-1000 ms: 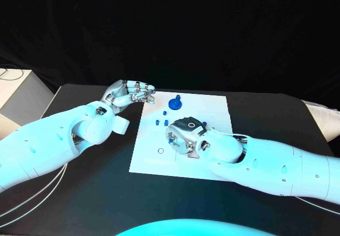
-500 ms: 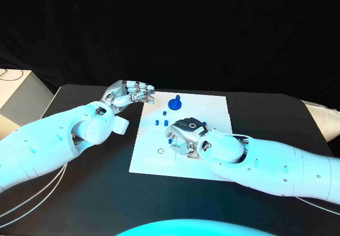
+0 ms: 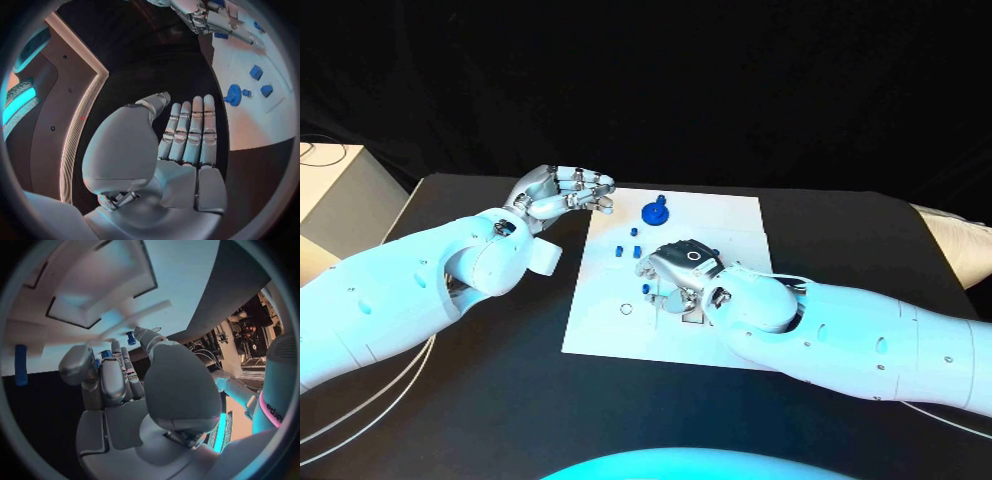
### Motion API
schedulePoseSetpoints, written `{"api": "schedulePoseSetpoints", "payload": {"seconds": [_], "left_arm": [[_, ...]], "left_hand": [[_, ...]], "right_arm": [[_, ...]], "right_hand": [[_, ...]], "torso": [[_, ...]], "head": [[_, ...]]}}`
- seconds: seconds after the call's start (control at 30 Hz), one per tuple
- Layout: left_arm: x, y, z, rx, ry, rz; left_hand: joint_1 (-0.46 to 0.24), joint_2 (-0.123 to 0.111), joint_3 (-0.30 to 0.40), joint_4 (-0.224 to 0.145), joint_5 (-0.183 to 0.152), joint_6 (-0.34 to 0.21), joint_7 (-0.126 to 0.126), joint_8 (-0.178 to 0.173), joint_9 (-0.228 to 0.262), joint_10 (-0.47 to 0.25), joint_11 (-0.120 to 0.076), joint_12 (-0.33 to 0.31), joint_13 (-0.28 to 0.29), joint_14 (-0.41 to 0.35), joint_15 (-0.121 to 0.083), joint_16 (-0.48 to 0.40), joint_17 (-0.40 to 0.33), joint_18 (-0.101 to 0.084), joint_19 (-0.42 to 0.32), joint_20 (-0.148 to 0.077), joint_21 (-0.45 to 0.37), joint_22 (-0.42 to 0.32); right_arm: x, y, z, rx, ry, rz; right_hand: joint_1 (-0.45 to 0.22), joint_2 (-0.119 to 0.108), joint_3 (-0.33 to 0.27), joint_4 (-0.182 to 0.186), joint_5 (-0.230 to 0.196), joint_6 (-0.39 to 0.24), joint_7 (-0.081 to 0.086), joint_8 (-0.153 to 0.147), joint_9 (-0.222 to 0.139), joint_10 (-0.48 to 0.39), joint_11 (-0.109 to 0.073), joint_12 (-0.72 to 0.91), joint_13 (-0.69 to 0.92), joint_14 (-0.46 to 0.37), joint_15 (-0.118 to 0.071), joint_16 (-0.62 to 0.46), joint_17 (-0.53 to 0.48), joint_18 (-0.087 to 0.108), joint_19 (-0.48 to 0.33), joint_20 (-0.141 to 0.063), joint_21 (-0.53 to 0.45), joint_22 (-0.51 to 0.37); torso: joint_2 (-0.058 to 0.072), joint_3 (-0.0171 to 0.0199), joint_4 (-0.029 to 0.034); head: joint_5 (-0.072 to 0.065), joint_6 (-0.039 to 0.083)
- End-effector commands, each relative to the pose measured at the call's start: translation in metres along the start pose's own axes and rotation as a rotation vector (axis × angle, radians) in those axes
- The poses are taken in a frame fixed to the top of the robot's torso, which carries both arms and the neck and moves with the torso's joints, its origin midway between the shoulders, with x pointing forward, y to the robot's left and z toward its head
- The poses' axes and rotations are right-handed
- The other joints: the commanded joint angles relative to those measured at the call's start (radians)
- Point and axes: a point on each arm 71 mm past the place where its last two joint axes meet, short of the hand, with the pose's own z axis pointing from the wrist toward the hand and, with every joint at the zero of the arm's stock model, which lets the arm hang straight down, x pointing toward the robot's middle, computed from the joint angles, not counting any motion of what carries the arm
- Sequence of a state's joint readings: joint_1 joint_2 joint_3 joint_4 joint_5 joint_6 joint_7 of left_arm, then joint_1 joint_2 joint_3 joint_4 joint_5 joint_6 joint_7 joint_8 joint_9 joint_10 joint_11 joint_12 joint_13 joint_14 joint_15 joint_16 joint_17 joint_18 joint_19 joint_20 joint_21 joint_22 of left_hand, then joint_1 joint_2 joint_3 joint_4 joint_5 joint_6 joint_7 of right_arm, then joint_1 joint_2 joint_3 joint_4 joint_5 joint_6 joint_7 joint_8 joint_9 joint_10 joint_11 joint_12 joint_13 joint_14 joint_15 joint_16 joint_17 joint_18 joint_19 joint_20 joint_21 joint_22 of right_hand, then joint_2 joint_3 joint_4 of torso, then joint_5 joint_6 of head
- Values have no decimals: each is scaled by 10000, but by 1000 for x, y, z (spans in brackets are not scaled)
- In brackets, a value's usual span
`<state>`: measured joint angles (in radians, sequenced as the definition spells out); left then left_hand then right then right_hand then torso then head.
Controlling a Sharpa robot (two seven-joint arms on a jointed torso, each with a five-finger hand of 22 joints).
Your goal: Assemble the parts on the task board
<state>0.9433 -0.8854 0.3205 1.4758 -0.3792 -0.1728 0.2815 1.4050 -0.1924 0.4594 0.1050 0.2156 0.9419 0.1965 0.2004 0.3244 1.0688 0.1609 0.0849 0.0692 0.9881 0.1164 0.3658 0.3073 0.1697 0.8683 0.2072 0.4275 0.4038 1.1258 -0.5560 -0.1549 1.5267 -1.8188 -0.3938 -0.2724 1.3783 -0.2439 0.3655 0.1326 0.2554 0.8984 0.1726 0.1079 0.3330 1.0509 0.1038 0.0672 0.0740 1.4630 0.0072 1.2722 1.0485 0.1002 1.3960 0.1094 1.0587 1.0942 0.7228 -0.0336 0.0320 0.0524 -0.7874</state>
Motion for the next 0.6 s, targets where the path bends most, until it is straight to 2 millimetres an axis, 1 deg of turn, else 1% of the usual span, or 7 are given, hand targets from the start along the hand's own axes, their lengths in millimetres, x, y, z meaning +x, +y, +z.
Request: {"api": "schedulePoseSetpoints", "payload": {"seconds": [0.03, 0.2, 0.3, 0.4, 0.43, 0.5, 0.6], "left_arm": [[2, 0, 0, 45, 122, -90], [1, 0, 0, 22, 118, -91], [1, 1, -1, 1, 104, -88], [1, 2, -1, -12, 104, -91], [1, 2, -1, -13, 109, -94], [1, 2, -2, -20, 118, -101], [1, 3, -2, -40, 122, -108]], "left_hand": [[-66, -3, -37, -1, -20, -10, 77, -51, -12, -91, -13, -68, 13, -86, -1, -68, 10, 61, -16, 69, -62, -8], [-66, -3, -37, -1, -20, -10, 77, -51, -12, -91, -13, -68, 13, -86, -1, -68, 10, 61, -16, 69, -62, -8], [-66, -3, -37, -1, -20, -10, 77, -51, -12, -91, -13, -68, 13, -86, -1, -68, 10, 61, -16, 69, -62, -8], [-66, -3, -37, -1, -20, -10, 77, -51, -12, -91, -13, -68, 13, -86, -1, -68, 10, 61, -16, 69, -62, -8], [-45, 11, -36, -1, -20, -6, 81, -59, -16, -95, -10, -71, 15, -91, 2, -84, 26, 66, -10, 76, -85, -24], [-45, 11, -36, -1, -20, -6, 81, -59, -16, -95, -10, -71, 15, -91, 2, -84, 26, 66, -10, 76, -85, -24], [-45, 11, -36, -1, -20, -6, 81, -59, -16, -95, -10, -71, 15, -91, 2, -84, 26, 66, -10, 76, -85, -24]], "right_arm": [[-1, -4, -5, 200, -158, 81], [-11, -12, -16, 304, -244, 455], [-24, -20, -23, 427, -147, 838], [-39, -32, -29, 578, 56, 1134], [-44, -36, -31, 629, 118, 1162], [-51, -44, -34, 738, 203, 1131], [-61, -59, -39, 931, 247, 897]], "right_hand": [[100, 11, -97, 18, 54, -69, -14, -60, -23, -96, 24, -36, 1, 33, 71, -75, -66, 126, -96, 8, -87, -63], [163, 37, -222, 108, 93, -6, -39, -56, -55, -62, 6, -3, 11, 43, 64, -49, -54, 114, -52, 7, -43, -10], [246, 64, -270, 186, 88, 107, -78, -22, -77, 58, -25, 40, 36, 68, 43, 11, 5, 63, 69, -9, 195, 215], [352, 82, -232, 217, 99, 174, -97, -8, -104, 160, -44, 61, 53, 107, 24, 109, 129, 20, 173, -27, 404, 409], [386, 77, -213, 227, 97, 182, -113, -12, -118, 190, -56, 63, 59, 149, 14, 216, 287, -22, 252, -34, 604, 594], [443, 61, -172, 252, 81, 197, -142, -20, -148, 235, -73, 58, 70, 229, 2, 405, 536, -84, 380, -51, 910, 873], [445, 14, -182, 295, 37, 255, -185, 3, -161, 248, -84, 43, 82, 258, -7, 485, 615, -108, 434, -62, 1033, 988]], "torso": [[-13, -5, 9], [-23, -11, -16], [-31, -4, -34], [-20, -6, -33], [-27, -5, -44], [-34, -3, -49], [-53, 0, -57]], "head": [[-40, 41], [-84, 89], [-112, 140], [-179, 201], [-195, 216], [-233, 251], [-283, 290]]}}
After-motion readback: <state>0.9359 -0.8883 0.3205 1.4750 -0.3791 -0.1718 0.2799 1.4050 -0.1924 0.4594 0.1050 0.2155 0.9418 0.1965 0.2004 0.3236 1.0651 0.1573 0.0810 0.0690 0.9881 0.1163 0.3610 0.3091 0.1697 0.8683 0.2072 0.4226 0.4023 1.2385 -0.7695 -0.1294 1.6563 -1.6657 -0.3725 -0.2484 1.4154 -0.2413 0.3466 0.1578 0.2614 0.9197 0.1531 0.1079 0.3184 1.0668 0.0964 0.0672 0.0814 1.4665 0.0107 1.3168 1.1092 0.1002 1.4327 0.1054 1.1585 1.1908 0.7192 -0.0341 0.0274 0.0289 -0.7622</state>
